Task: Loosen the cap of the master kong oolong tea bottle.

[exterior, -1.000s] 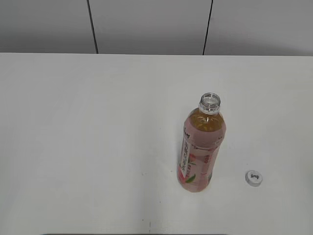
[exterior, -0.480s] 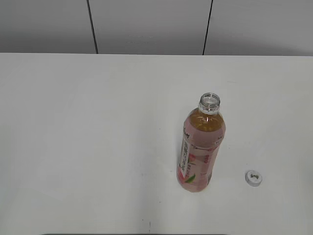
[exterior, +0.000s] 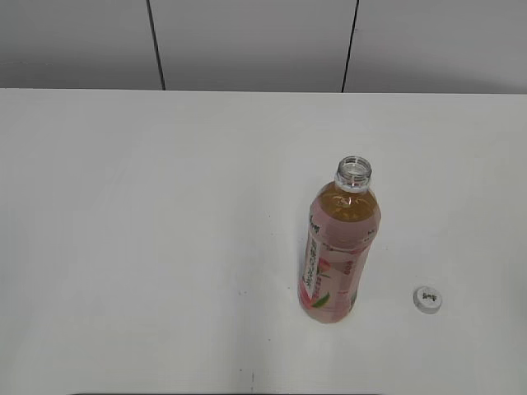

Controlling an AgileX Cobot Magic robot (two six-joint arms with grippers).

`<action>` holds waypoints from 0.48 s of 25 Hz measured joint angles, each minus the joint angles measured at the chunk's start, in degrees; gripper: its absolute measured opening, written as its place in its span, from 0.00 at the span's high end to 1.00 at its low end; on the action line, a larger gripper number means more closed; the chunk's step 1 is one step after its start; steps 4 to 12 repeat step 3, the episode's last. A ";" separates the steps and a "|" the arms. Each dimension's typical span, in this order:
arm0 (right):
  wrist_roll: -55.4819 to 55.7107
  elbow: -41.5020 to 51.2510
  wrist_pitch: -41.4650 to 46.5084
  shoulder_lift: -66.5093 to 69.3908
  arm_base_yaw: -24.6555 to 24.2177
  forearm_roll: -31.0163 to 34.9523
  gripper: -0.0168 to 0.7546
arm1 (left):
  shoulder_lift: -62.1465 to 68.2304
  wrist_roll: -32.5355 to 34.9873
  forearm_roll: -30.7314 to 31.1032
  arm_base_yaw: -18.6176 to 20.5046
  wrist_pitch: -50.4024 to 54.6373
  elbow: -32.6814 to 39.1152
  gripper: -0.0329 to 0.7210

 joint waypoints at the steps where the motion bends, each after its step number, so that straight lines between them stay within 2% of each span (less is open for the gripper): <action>1: 0.00 0.00 0.00 0.00 0.00 0.00 0.40 | 0.00 0.00 0.00 0.00 0.00 0.00 0.64; 12: 0.00 0.00 0.00 0.00 0.00 0.00 0.40 | 0.00 0.00 0.00 0.00 0.00 0.00 0.64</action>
